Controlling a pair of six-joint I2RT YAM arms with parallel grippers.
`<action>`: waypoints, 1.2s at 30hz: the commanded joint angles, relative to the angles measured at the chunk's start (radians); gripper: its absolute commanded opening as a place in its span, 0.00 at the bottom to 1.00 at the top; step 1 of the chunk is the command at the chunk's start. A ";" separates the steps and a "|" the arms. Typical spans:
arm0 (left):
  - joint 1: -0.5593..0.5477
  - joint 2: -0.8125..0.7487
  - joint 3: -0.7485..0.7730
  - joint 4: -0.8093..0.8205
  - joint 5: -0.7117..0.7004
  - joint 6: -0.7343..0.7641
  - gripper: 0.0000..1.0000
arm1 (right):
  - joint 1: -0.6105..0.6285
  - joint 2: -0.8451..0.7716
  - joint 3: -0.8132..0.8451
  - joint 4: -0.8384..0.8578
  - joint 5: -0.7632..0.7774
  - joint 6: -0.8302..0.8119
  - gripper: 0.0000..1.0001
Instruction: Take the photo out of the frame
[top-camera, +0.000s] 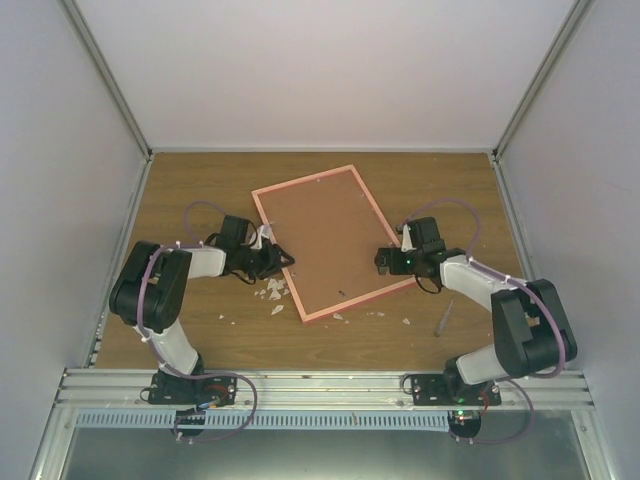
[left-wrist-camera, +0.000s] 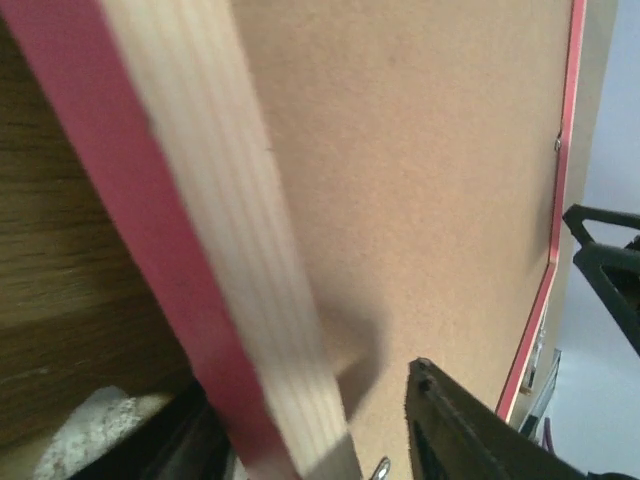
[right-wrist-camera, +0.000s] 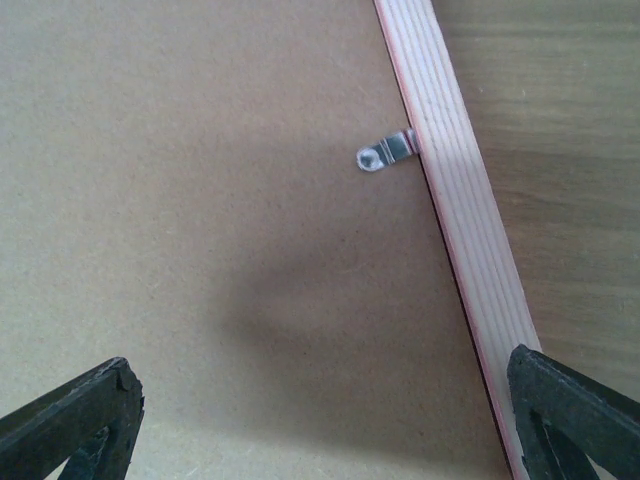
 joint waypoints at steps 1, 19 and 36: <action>0.002 -0.007 0.011 -0.094 -0.183 0.080 0.50 | -0.008 0.036 0.024 0.003 -0.021 -0.036 1.00; -0.045 -0.134 -0.001 -0.194 -0.373 0.099 0.75 | -0.009 0.042 0.054 -0.027 0.088 -0.035 1.00; -0.131 -0.070 0.046 -0.172 -0.381 0.099 0.80 | 0.001 -0.063 -0.021 -0.158 -0.099 0.011 1.00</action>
